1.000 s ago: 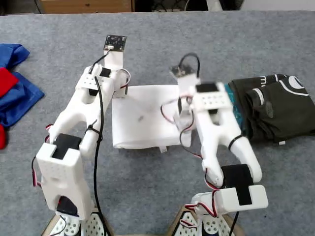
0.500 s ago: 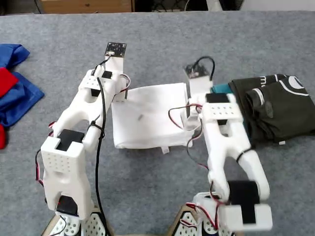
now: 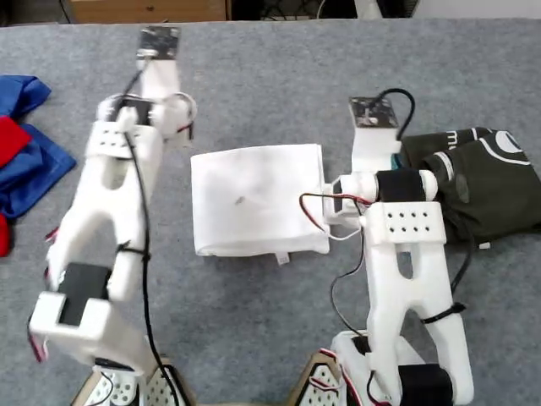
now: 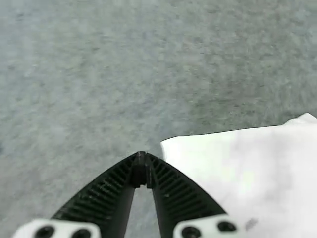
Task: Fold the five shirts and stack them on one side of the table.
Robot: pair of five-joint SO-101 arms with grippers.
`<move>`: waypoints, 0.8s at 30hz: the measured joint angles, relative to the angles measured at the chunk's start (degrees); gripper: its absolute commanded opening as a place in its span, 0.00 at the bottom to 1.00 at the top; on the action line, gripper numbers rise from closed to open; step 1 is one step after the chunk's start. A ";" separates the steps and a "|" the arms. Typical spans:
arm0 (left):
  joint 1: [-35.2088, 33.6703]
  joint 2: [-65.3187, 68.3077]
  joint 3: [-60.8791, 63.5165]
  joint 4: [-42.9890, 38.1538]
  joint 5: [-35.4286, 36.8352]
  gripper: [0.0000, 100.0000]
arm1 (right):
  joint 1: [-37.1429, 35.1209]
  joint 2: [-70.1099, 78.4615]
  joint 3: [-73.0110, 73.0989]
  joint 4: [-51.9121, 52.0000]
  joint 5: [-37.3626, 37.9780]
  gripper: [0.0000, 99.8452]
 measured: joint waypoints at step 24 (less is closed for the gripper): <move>-25.41 -18.02 54.42 -27.16 -6.33 0.03 | -12.75 34.46 1.85 -22.51 -27.25 0.29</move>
